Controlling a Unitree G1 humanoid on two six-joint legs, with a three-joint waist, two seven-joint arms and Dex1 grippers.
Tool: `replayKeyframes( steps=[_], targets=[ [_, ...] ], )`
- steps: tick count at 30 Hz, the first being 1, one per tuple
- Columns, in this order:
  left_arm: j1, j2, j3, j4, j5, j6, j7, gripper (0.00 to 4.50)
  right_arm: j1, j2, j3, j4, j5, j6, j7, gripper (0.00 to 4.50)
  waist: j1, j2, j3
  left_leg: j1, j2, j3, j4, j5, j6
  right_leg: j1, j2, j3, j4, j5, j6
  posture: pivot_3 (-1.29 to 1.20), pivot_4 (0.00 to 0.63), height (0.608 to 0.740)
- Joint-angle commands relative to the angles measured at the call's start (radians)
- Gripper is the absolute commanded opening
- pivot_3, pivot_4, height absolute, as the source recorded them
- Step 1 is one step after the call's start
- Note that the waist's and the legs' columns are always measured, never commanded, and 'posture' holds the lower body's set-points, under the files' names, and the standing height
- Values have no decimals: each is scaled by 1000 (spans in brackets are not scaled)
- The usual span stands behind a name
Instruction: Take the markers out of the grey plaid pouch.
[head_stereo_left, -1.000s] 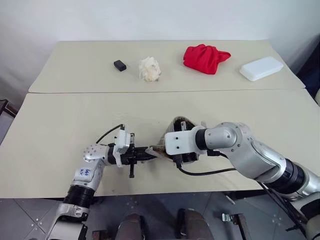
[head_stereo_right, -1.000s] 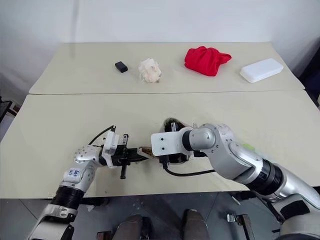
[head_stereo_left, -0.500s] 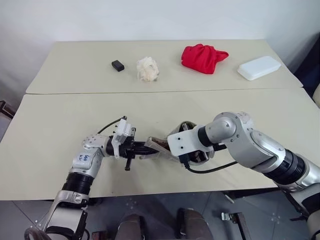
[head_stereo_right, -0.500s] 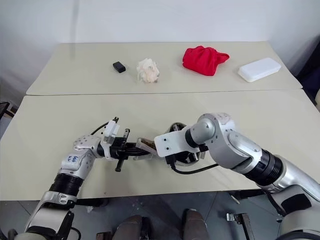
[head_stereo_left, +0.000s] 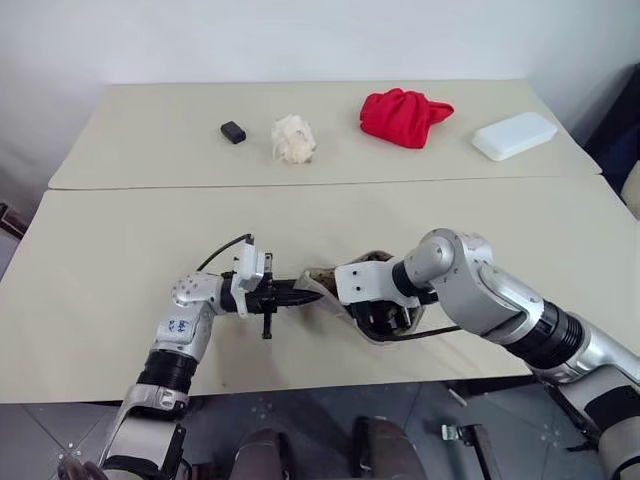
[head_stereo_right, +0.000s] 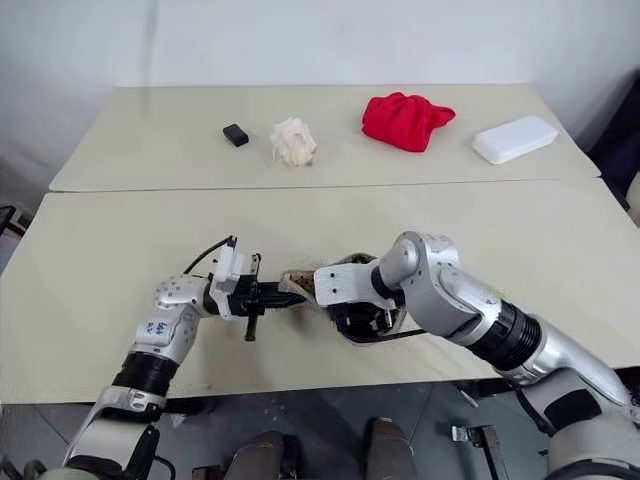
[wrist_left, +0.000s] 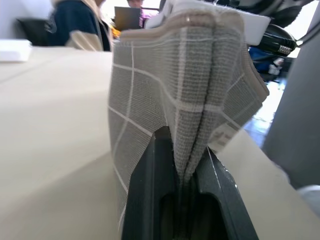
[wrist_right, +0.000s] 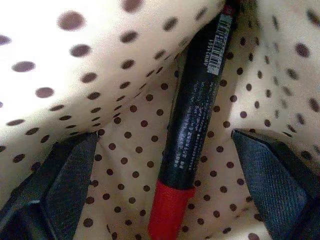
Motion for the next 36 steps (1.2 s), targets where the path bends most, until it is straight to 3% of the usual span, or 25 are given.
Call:
replayKeyframes(
  steps=[1, 9, 14, 17, 21, 36],
  targets=[
    [22, 2, 37, -61, -20, -34, 14, 0, 25, 12, 21, 22, 5, 99, -29, 4468, 0, 0, 0, 0, 0, 0, 0, 0, 0, 0, 0, 0, 0, 0, 0, 0, 150, 740],
    [59, 25, 28, -97, -19, -23, 13, 0, -51, 79, 24, 60, -37, 157, -140, 4468, -6, 0, 0, 0, 0, 0, 0, 0, -1, 0, 0, 0, 1, 0, 0, 0, 150, 740],
    [76, 43, 33, -120, -25, 2, 3, 0, -55, 44, 39, 47, -43, 141, -166, 4468, -4, 0, 0, 0, 0, 0, 0, 0, -1, 0, 0, 0, 1, 0, 0, 0, 150, 740],
    [89, 52, 36, -128, -25, 9, 0, 0, -59, 19, 34, 20, -46, 110, -172, 3850, -2, 0, 0, 0, 0, 0, 0, 0, -1, 0, 0, 0, 1, 0, 0, 0, 150, 740],
    [101, 61, 33, -148, -25, 22, 5, 0, -76, 3, 17, -39, -28, 91, -167, 2540, 3, 0, 0, 0, 0, 0, 0, 0, -1, 0, 0, 0, 0, 0, 0, 0, 150, 740],
    [115, 50, 24, -164, -29, 40, 4, 0, -76, 36, 39, -28, -23, -11, -229, 2540, 1, 0, 0, -2, 0, 1, -1, 0, -1, -2, 0, 0, 0, 0, 0, 0, 150, 740]
  ],
)
